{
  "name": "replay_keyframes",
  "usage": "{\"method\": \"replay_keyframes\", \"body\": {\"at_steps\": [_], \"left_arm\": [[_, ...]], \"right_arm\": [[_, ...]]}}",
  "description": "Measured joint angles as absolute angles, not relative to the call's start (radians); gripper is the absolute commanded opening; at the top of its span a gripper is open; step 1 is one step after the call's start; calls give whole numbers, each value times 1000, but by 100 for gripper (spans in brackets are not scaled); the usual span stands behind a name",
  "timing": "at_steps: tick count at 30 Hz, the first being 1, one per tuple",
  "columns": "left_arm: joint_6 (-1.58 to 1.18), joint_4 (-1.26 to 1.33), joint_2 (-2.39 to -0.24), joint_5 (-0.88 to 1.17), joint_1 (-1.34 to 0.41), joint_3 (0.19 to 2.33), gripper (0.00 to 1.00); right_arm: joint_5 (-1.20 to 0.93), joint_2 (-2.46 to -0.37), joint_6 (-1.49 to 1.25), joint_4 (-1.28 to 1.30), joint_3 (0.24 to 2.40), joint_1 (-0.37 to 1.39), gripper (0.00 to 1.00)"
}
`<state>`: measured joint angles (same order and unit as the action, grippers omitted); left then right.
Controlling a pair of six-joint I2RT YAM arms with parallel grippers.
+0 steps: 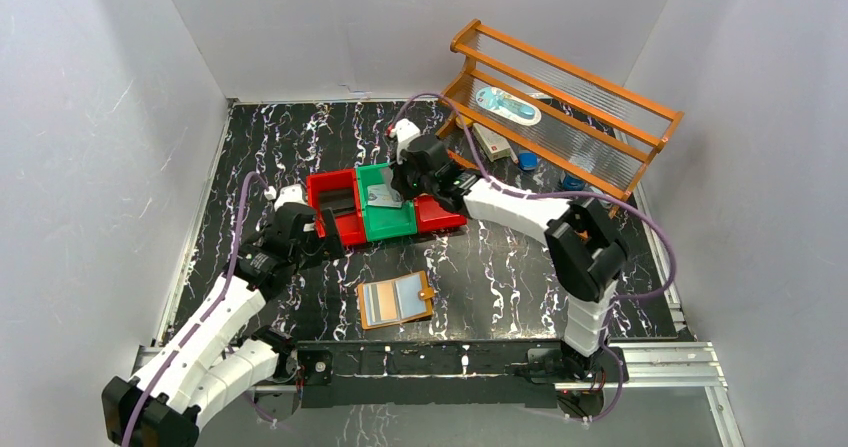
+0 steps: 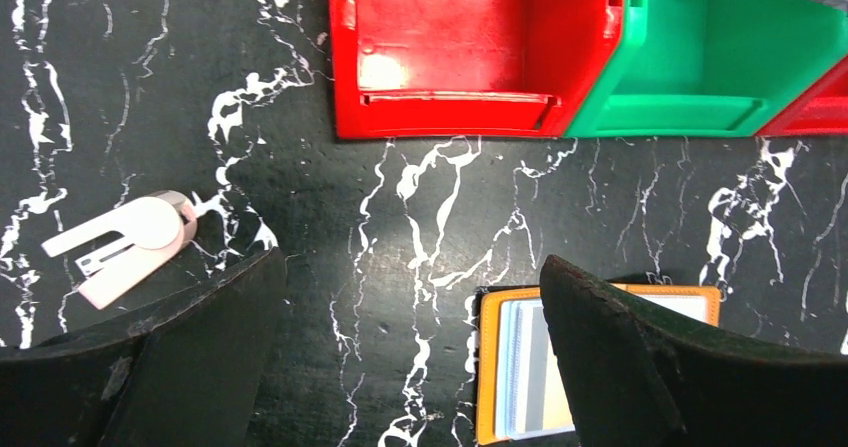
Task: Take the credit cards out of the card holder
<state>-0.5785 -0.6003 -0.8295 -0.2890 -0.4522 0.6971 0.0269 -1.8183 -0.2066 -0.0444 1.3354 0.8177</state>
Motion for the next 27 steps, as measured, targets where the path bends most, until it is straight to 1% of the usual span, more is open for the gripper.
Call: {"method": "replay_keyframes", "body": {"at_steps": [5,11,18,21,23,27], "left_arm": [[-568,-601,-832,-338,-443,697,98],[-567,-607,-807,-371,-440,697,98],[-561,-607,-782,-378,-440,700,98],[-560,-607,-780,-378,-440,701,98],[-559,-607,-777,-378,-440,701,98],[-557,-607,-773,-378,-440,701,98]], "right_arm": [[111,-1927,7,-23,1409,865,0],[241,-2014,282,-25,1449,931,0],[353,-2070,500,-47,1472,965,1],[369,-2089,567,-70,1476,965,2],[373,-2100,609,-84,1478,967,4],[374,-2138,656,-83,1505,970,15]]}}
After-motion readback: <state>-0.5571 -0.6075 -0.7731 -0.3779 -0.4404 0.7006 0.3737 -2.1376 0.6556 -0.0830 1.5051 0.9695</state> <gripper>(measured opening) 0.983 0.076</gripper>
